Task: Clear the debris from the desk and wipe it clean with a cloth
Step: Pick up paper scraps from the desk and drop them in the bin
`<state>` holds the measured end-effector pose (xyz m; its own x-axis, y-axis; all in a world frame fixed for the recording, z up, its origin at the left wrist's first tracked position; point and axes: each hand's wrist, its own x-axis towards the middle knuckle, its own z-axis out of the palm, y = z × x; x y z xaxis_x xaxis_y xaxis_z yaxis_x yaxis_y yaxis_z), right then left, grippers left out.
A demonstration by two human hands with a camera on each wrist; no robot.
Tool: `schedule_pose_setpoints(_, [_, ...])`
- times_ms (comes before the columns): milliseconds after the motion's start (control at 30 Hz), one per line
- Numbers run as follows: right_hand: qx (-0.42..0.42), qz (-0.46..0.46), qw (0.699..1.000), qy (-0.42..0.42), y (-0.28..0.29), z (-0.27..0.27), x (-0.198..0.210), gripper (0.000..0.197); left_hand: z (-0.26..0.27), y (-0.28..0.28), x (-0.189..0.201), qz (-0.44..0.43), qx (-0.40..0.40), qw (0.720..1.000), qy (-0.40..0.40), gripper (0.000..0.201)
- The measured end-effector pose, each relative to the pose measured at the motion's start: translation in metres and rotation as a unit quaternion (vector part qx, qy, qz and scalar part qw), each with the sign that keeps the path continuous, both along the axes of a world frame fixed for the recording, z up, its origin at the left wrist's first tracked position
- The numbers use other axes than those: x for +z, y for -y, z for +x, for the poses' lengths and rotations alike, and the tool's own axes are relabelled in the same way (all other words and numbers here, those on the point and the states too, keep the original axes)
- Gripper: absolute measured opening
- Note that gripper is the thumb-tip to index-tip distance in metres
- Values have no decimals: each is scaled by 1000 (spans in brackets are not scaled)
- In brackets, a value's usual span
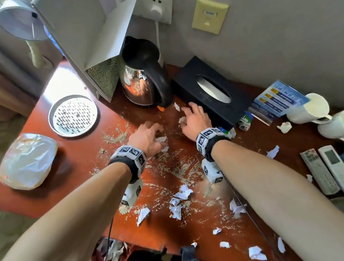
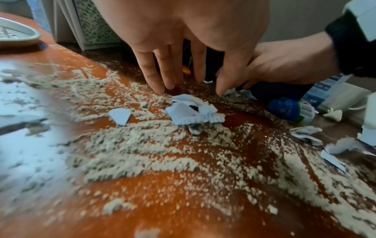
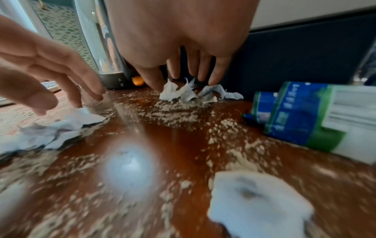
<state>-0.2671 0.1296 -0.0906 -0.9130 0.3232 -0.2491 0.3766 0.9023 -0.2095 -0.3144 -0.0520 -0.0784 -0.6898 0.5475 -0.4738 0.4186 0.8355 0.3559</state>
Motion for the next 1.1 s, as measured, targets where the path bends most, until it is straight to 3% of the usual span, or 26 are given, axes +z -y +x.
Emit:
schedule_pose_setpoints(167, [44, -2, 999, 19, 2, -16, 11, 56, -8, -4, -2, 1, -5, 1000, -21, 57])
schedule_pose_setpoints(333, [68, 22, 997, 22, 6, -24, 8, 44, -15, -4, -4, 4, -7, 1000, -19, 58])
schedule_pose_setpoints(600, [64, -22, 998, 18, 12, -1, -2, 28, -15, -8, -9, 14, -14, 1000, -17, 57])
schedule_pose_setpoints(800, [12, 8, 999, -29, -13, 49, 4, 29, -12, -46, -4, 24, -83, 996, -21, 64])
schedule_pose_setpoints(967, [-46, 37, 998, 23, -30, 85, 6, 44, -8, -87, -5, -13, -156, 987, -31, 80])
schedule_pose_setpoints(1100, [-83, 13, 995, 49, -32, 94, 0, 50, -9, -111, -12, -33, -198, 979, -17, 81])
